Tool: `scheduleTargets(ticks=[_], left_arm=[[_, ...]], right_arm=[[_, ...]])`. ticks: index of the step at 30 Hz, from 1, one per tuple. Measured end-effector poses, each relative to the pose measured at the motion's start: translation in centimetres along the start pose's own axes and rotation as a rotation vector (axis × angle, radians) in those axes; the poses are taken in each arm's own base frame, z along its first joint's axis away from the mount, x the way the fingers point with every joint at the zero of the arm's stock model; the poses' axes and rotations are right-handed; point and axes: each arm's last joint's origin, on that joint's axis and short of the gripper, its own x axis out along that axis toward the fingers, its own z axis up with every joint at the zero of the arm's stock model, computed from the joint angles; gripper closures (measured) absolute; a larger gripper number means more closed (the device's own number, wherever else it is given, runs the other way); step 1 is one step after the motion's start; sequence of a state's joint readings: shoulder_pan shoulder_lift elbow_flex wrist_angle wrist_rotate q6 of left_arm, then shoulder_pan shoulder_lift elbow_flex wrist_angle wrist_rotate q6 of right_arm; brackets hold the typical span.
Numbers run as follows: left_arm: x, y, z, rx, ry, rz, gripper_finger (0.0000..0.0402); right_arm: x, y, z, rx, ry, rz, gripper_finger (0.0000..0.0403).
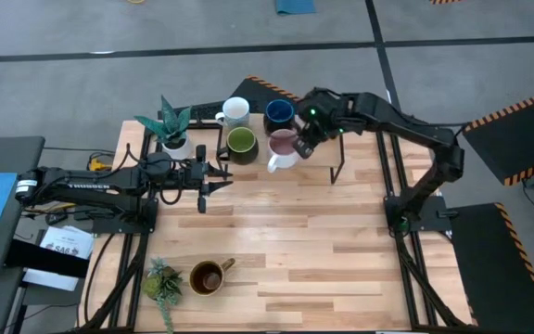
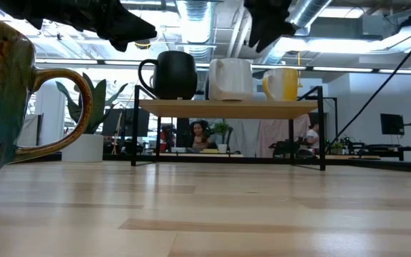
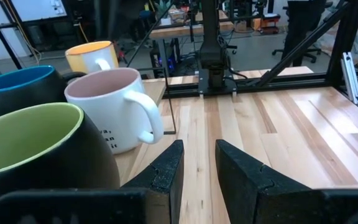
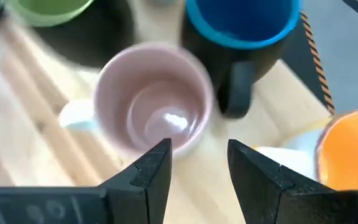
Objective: Place coffee mugs
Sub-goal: Put the brown mug on the shelf
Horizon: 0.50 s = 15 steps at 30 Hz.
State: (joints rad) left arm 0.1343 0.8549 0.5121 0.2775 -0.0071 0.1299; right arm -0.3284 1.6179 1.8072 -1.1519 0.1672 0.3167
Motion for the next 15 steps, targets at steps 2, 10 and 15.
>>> scheduleTargets(ticks=[2, 10, 15], left_arm=[[0.0, 0.0, 0.0, -0.003, 0.004, -0.001, 0.0323], [0.0, 0.0, -0.2, -0.027, 0.022, -0.003, 0.0323], [0.0, -0.1, -0.4, -0.037, 0.04, -0.005, 0.0323]], right_arm=[[-0.5, 0.8, -0.5, -0.047, 0.007, 0.017, 0.0221], [-1.5, 5.2, -4.0, -0.248, 0.065, -0.055, 0.0228], [-0.9, 6.1, -8.8, -0.277, 0.122, -0.132, 0.0263]])
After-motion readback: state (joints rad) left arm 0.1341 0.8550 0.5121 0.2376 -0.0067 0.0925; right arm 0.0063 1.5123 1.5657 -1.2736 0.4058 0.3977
